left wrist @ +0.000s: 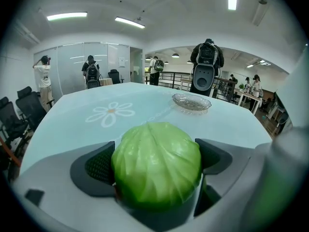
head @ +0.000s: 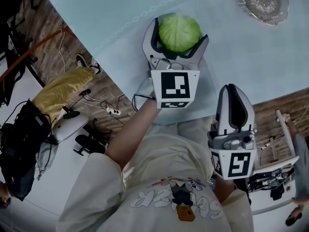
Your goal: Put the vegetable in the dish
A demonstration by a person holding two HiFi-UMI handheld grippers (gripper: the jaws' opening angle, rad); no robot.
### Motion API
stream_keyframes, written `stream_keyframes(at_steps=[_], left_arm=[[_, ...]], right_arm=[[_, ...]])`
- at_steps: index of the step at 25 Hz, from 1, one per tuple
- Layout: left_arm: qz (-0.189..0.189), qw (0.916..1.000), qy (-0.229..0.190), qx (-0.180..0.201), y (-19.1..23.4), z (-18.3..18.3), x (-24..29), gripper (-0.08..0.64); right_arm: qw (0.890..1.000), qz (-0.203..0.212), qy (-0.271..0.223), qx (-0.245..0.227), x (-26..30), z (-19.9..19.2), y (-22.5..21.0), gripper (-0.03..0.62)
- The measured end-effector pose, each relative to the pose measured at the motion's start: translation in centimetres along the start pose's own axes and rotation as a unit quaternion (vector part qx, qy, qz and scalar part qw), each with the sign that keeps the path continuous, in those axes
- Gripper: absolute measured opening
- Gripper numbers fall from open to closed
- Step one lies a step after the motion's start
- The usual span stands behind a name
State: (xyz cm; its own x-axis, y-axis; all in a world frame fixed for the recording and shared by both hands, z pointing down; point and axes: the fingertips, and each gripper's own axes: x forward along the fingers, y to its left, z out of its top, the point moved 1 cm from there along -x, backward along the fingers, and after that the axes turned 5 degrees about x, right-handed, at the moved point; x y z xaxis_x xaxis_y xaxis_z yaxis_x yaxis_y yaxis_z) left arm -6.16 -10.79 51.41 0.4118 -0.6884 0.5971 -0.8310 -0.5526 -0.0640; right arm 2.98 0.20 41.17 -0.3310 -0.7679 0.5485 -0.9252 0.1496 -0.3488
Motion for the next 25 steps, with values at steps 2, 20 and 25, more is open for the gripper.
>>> stream_keyframes(at_steps=[2,20,25], left_arm=[[0.002,1.0000,0.000,0.000,0.1,0.0,-0.1,0.517],[-0.020,0.9991,-0.038,0.001,-1.5,1.6,-2.8,0.517],[-0.032,0.9977,-0.058,0.014,-3.2,3.3,-4.0,0.517]], right_arm=[[1.000,0.000,0.000,0.000,-0.2,0.0,0.2,0.040],[1.000,-0.019,-0.024,-0.001,-3.5,0.2,0.5,0.040],[0.999,-0.026,-0.034,0.000,-5.0,-0.1,0.4,0.040]])
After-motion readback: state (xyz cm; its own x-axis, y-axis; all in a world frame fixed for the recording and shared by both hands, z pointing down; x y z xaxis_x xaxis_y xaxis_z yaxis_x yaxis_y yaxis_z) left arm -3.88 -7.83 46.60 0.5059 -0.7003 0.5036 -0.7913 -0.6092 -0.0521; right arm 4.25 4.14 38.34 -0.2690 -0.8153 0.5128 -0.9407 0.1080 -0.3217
